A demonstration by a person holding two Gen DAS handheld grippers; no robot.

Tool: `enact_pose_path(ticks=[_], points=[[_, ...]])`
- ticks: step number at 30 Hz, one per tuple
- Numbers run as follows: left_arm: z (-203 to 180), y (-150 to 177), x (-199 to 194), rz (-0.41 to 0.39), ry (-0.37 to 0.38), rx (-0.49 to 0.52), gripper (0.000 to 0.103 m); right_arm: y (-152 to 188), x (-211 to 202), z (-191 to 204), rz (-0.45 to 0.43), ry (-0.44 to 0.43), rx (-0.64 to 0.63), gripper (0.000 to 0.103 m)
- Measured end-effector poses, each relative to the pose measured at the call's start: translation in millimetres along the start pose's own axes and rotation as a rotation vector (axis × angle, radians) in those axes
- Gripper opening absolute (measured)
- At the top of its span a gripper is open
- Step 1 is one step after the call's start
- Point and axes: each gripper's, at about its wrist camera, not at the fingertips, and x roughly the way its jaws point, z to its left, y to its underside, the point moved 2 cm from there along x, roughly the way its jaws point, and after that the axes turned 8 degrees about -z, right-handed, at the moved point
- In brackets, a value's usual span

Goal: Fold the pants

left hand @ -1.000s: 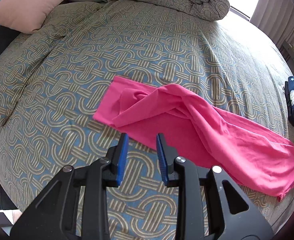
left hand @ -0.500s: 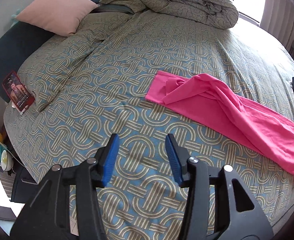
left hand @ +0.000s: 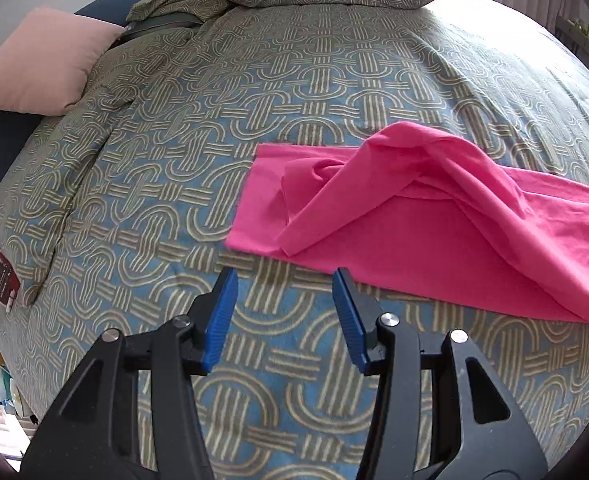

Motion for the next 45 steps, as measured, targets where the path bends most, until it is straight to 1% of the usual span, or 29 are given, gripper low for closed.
enact_pose_path(ticks=[4,6,8,9,10,12,13,14,16,18,19,20,21,22,23,24,25,26,29,31,33,34,35,37,39,40,42,43,45], points=[[12.0,-6.3,27.7,-0.007,0.042,-0.005,0.051,-16.6,28.4,17.6,0.037,-0.023,-0.009,0.064],[14.8,-11.2,34.3,-0.045,0.080,-0.007,0.051,-23.4,40.3,30.2,0.054,-0.040,-0.004,0.064],[12.9,-17.3,36.7,-0.104,0.107,0.021,0.051,-30.6,55.5,44.1,0.071,-0.059,-0.004,0.064],[10.4,-19.8,37.0,-0.124,0.132,0.037,0.051,-33.3,62.0,50.5,0.077,-0.066,-0.005,0.064],[7.0,-22.0,37.5,-0.128,0.173,0.048,0.050,-35.5,69.3,57.1,0.084,-0.074,-0.004,0.064],[1.6,-24.3,39.4,-0.090,0.289,0.048,0.029,-37.2,84.1,68.3,0.106,-0.092,0.011,0.064],[-1.0,-24.2,38.9,-0.065,0.332,0.046,0.008,-37.1,91.3,72.1,0.121,-0.097,0.022,0.064],[-2.5,-24.1,37.2,-0.047,0.357,0.046,0.007,-36.7,98.8,75.0,0.137,-0.099,0.034,0.064],[-6.3,-22.4,29.7,-0.049,0.377,0.078,0.007,-34.9,108.5,77.6,0.158,-0.102,0.055,0.064],[-7.8,-21.0,25.0,-0.062,0.359,0.119,0.011,-32.0,115.3,78.3,0.172,-0.108,0.077,0.064],[-8.1,-20.3,25.0,-0.059,0.359,0.128,0.023,-30.1,117.8,78.6,0.179,-0.112,0.083,0.064],[-8.1,-19.7,26.5,-0.052,0.357,0.127,0.043,-28.4,120.2,79.3,0.187,-0.115,0.088,0.064],[-6.2,-19.8,30.2,-0.048,0.343,0.120,0.051,-27.1,121.7,79.8,0.194,-0.116,0.092,0.064],[-4.7,-20.0,34.6,-0.046,0.329,0.113,0.056,-26.2,123.2,80.7,0.200,-0.116,0.097,0.064],[-4.5,-19.6,37.4,-0.036,0.322,0.106,0.056,-25.7,123.2,81.5,0.201,-0.119,0.103,0.064],[-2.3,-18.2,39.9,-0.014,0.333,0.095,0.051,-25.4,122.0,82.1,0.199,-0.125,0.108,0.064],[-1.6,-17.5,40.1,-0.002,0.349,0.082,0.015,-25.6,120.5,83.0,0.196,-0.128,0.109,0.064],[-0.1,-18.1,37.4,0.003,0.348,0.071,0.007,-26.0,118.5,83.7,0.190,-0.127,0.108,0.064],[10.4,-31.5,8.4,-0.040,0.407,0.019,0.007,-28.4,112.4,84.1,0.173,-0.120,0.108,0.064],[21.6,-50.6,-20.2,-0.071,0.465,-0.023,0.007,-32.0,107.0,84.2,0.158,-0.120,0.106,0.064],[32.9,-75.1,-49.7,-0.117,0.495,-0.054,0.007,-37.2,100.7,84.6,0.135,-0.119,0.096,0.064],[39.2,-88.4,-59.6,-0.137,0.499,-0.070,0.007,-39.8,98.8,85.1,0.127,-0.117,0.093,0.064],[46.2,-102.1,-65.3,-0.158,0.483,-0.084,0.007,-42.0,97.4,85.4,0.120,-0.116,0.092,0.064],[57.5,-130.6,-62.9,-0.182,0.391,-0.092,0.005,-45.3,96.2,85.9,0.111,-0.116,0.097,0.064],[67.4,-150.0,-40.9,-0.149,0.306,-0.113,0.005,-45.6,97.1,86.7,0.110,-0.118,0.106,0.064],[71.5,-153.6,-27.3,-0.122,0.259,-0.131,0.005,-44.6,98.8,88.0,0.115,-0.123,0.106,0.064],[75.0,-151.9,3.1,-0.062,0.198,-0.137,0.005,-40.9,104.5,91.3,0.132,-0.123,0.087,0.064],[75.8,-146.1,15.8,-0.037,0.188,-0.140,0.005,-38.9,109.1,92.5,0.141,-0.117,0.070,0.064],[77.9,-127.8,35.1,0.008,0.230,-0.165,0.005,-35.5,120.8,90.8,0.163,-0.101,0.047,0.064]])
